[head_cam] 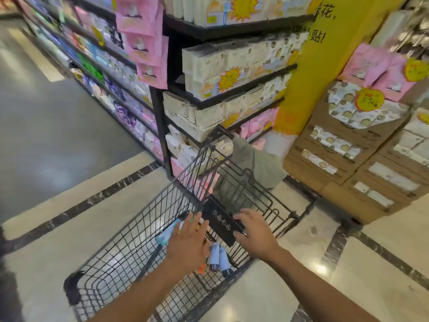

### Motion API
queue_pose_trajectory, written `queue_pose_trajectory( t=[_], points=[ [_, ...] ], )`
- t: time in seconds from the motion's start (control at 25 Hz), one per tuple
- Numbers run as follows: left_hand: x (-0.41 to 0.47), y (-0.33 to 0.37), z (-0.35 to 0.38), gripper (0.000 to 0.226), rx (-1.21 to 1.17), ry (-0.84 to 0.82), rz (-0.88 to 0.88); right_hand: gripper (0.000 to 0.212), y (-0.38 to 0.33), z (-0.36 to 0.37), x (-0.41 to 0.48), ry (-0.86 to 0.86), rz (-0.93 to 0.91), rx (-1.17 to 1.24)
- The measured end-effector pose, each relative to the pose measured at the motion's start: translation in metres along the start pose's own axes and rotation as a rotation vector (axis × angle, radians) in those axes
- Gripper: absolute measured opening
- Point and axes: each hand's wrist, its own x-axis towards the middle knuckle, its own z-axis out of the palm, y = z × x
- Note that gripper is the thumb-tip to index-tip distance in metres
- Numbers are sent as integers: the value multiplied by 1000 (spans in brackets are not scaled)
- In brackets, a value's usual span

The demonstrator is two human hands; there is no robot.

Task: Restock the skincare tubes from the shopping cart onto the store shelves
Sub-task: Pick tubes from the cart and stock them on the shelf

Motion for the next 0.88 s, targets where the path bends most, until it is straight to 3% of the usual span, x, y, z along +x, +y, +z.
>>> queue_pose_trajectory(
  t=[0.48,0.68,0.88],
  points=[
    [65,-89,62,61,-127,-102,-363,52,-16,104,202,-397,-226,134],
    [98,-121,116,63,-224,-293,-496,42,-16,177,228,-567,-165,261],
    [140,-154,186,57,-277,-350,-602,27,-10,245,225,-587,-105,323]
  ],
)
